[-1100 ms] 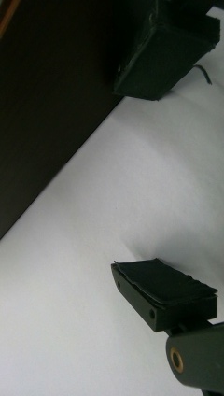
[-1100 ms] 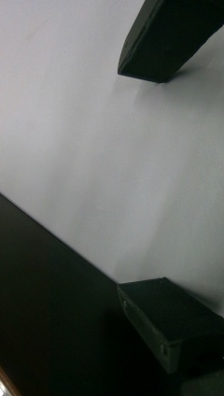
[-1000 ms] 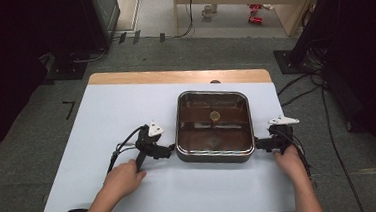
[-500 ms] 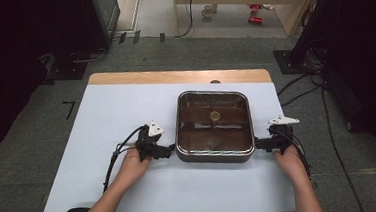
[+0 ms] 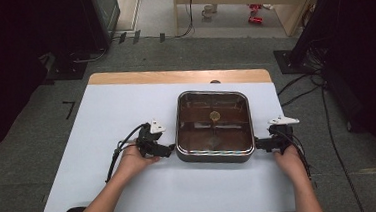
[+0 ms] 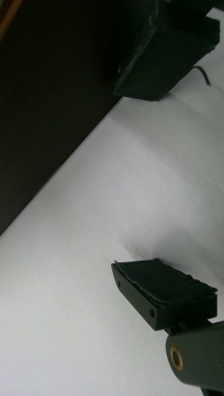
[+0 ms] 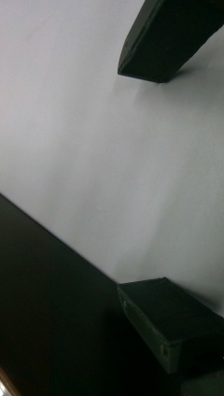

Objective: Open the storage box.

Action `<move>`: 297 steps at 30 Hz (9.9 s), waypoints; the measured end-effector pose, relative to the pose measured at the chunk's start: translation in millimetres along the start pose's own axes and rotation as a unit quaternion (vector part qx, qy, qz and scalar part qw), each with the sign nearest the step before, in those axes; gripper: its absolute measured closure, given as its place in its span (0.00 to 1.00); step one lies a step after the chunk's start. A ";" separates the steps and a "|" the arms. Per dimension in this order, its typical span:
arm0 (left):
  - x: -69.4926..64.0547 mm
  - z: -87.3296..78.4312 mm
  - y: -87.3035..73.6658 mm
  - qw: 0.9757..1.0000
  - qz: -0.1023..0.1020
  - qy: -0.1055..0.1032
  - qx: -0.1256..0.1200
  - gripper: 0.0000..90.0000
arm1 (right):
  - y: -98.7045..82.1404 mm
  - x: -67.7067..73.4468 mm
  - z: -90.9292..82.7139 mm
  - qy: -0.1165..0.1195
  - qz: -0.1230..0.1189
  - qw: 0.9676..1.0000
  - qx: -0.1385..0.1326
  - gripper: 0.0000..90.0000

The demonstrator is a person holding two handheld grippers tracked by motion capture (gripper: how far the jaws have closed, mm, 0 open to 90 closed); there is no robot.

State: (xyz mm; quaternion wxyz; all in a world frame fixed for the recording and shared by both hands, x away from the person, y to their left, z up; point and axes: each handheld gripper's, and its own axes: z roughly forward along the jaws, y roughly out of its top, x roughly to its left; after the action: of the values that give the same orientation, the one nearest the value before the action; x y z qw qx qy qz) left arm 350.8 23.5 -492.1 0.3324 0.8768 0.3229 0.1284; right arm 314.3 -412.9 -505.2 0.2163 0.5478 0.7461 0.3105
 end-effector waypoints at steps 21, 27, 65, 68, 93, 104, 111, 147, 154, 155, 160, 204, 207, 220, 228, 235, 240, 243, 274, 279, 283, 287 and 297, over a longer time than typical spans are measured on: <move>8.3 -30.6 30.2 0.998 -0.015 -0.051 0.039 0.17 | 0.0 -0.4 0.1 0.001 0.000 1.000 0.001 0.00; 7.6 -44.5 40.5 0.998 -0.001 -0.052 0.036 0.17 | 0.0 -0.1 0.0 0.000 0.000 1.000 0.000 0.00; -28.3 -28.7 113.4 0.991 0.069 -0.107 -0.031 0.29 | 0.1 -1.0 0.2 0.002 0.002 1.000 0.002 0.00; -29.2 -20.8 116.0 0.991 0.069 -0.111 -0.024 0.29 | 0.0 -1.0 0.1 0.002 0.002 1.000 0.002 0.00; -52.2 42.0 141.7 0.987 0.087 -0.129 -0.049 0.37 | -0.1 -0.6 0.0 0.002 0.003 1.000 0.001 0.00; -52.3 46.2 140.9 0.986 0.079 -0.130 -0.073 0.52 | -0.1 -0.7 0.0 0.002 0.003 1.000 0.002 0.00; -56.4 43.7 140.5 0.986 0.083 -0.130 -0.071 0.65 | -0.1 -0.8 0.1 0.002 0.002 1.000 0.002 0.00; -30.9 -41.0 149.1 0.982 0.047 -0.133 -0.129 0.65 | 0.1 -0.7 0.0 0.002 0.004 1.000 0.002 0.00; -19.1 -63.8 141.7 0.983 0.038 -0.120 -0.134 0.65 | 0.0 -0.8 0.2 0.001 0.003 1.000 0.001 0.00; -16.6 -66.9 140.1 0.983 0.036 -0.118 -0.135 0.65 | 0.0 -0.8 0.2 0.001 0.003 1.000 0.001 0.00; -2.6 -82.2 129.8 0.985 0.017 -0.101 -0.140 0.65 | 0.0 -0.7 0.1 0.002 0.004 1.000 0.001 0.00; 126.8 -94.0 27.1 0.987 -0.129 0.015 -0.090 0.65 | 0.1 -0.7 0.1 0.002 0.003 1.000 0.002 0.00; 134.8 -88.1 19.2 0.986 -0.142 0.025 -0.079 0.65 | 0.1 -0.7 0.1 0.002 0.003 1.000 0.002 0.00; 161.0 -63.7 -7.5 0.980 -0.179 0.067 -0.050 0.65 | 0.1 -0.7 0.1 0.002 0.003 1.000 0.002 0.00; 163.8 -46.1 -12.6 0.982 -0.174 0.073 -0.021 0.65 | 0.1 -0.7 0.1 0.002 0.003 1.000 0.002 0.00; 163.0 -38.4 -14.1 0.983 -0.163 0.082 -0.011 0.65 | 0.1 -0.7 0.1 0.002 0.003 1.000 0.002 0.00; 163.5 -38.1 -15.4 0.982 -0.172 0.078 -0.015 0.65 | 0.1 -0.7 0.1 0.002 0.003 1.000 0.002 0.00; 163.9 -38.0 -15.6 0.981 -0.179 0.075 -0.015 0.65 | 0.1 -0.7 0.1 0.002 0.003 1.000 0.002 0.00; 126.5 -62.8 18.7 0.989 -0.131 0.047 -0.055 0.33 | 0.1 -0.8 0.1 0.002 0.003 1.000 0.002 0.00; 111.4 -55.2 26.8 0.991 -0.119 0.017 -0.062 0.32 | 0.1 -0.7 0.1 0.002 0.003 1.000 0.002 0.00; 97.3 -46.3 32.1 0.993 -0.095 0.011 -0.062 0.30 | 0.1 -0.7 0.1 0.002 0.003 1.000 0.002 0.00; 86.0 -36.8 34.6 0.996 -0.077 -0.003 -0.051 0.29 | 0.1 -0.7 0.1 0.002 0.003 1.000 0.002 0.00; 61.7 -14.2 34.3 0.999 -0.031 -0.029 -0.026 0.29 | 0.1 -0.7 0.2 0.002 0.002 1.000 0.002 0.00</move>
State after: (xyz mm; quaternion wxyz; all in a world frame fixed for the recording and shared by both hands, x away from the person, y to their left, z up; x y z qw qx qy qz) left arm 407.8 51.3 -458.0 0.3684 0.8609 0.3362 0.1009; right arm 314.7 -413.6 -505.2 0.2130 0.5494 0.7458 0.3106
